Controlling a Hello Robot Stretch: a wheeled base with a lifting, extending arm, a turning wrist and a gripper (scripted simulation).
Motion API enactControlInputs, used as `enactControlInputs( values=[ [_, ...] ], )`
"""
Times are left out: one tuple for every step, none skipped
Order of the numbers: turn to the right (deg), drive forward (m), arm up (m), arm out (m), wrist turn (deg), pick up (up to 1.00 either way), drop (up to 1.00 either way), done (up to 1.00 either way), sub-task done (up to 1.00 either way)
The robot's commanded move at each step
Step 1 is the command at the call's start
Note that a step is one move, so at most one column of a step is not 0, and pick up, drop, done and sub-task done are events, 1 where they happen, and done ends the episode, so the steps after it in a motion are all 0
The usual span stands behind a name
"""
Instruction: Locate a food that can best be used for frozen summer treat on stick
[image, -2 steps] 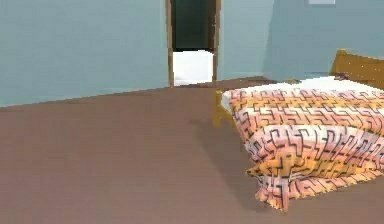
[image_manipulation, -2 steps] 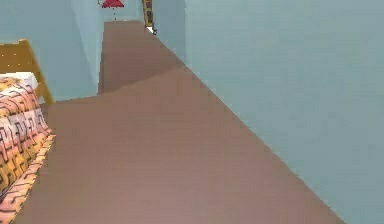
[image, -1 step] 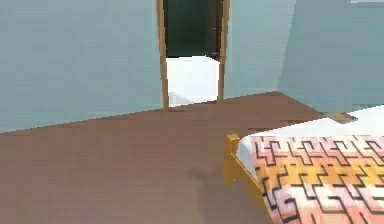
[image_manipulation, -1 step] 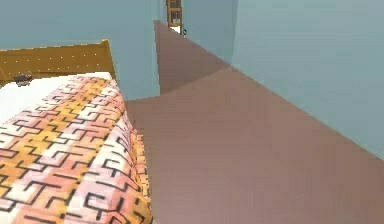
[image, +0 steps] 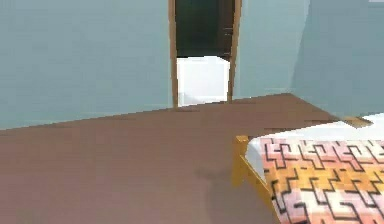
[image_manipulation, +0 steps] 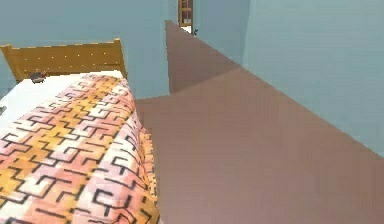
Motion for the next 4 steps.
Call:
enactControlInputs(
  values=[
    [-12.0,0.0,0.0,0.0,0.0,0.0,0.0,0.0,0.0],
    [0.0,1.0,0.0,0.0,0.0,0.0,0.0,0.0,0.0],
    [18.0,0.0,0.0,0.0,0.0,0.0,0.0,0.0,0.0],
    [0.0,0.55,0.0,0.0,0.0,0.0,0.0,0.0,0.0]
  ],
)
